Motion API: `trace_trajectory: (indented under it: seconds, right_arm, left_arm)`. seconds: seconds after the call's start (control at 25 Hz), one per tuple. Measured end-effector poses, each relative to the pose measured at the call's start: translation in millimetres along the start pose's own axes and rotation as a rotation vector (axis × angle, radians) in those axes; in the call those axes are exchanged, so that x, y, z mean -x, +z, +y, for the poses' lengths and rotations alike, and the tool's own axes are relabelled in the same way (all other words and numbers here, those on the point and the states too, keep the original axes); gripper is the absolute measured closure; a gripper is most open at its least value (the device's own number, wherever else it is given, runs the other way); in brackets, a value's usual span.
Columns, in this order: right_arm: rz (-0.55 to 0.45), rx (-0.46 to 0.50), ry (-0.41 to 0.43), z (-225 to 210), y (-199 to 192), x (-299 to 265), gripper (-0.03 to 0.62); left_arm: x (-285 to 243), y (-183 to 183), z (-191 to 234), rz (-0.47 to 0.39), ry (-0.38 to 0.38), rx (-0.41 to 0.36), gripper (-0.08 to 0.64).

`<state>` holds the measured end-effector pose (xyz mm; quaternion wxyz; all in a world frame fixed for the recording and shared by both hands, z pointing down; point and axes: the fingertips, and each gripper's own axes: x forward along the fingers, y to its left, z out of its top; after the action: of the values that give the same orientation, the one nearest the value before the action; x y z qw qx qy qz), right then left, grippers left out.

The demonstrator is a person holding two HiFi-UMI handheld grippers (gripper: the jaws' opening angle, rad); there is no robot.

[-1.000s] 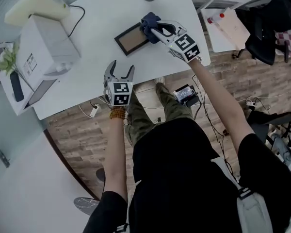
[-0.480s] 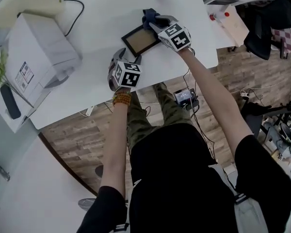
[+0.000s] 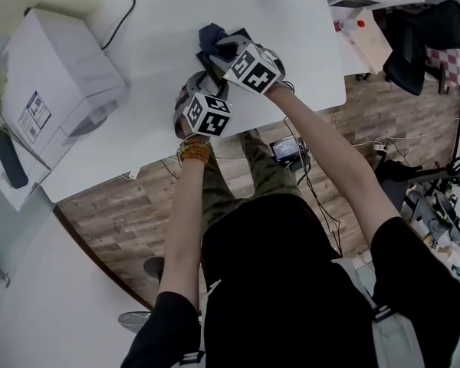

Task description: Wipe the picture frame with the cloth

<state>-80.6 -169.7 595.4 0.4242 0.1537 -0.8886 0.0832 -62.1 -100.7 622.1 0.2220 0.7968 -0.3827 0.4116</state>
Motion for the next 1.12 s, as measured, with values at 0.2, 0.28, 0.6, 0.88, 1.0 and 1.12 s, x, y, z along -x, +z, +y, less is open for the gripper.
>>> trace_trajectory:
  seconds: [0.2,0.28,0.6,0.88,1.0,1.12]
  right_arm:
    - [-0.118,-0.101,0.267,46,30,5,0.520]
    - [-0.247,-0.184,0.286,32,44,30,0.518]
    - [0.003,0.150,-0.226,-72,-39,56,0.518]
    - [0.098,0.264,-0.199,-37,-46,19,0.525]
    - [0.091,0.229,-0.144,-26,-41,16,0.526]
    - [0.083,0.175,-0.080,-14,-34,14,0.526]
  left_arm:
    - [2,-3,-3,0.009,-0.008,-0.001,0.302]
    - [1,-2,-3,0.007,-0.003,-0.002,0.302]
    - [0,-3,0,0.025,-0.006,-0.005,0.302]
    - [-1,-2,0,0.026,-0.008,-0.005,0.302]
    - [-1,-3,1,0.029,-0.006,-0.007,0.302]
    - [-1,-2,0,0.029,-0.009,-0.010,0.302]
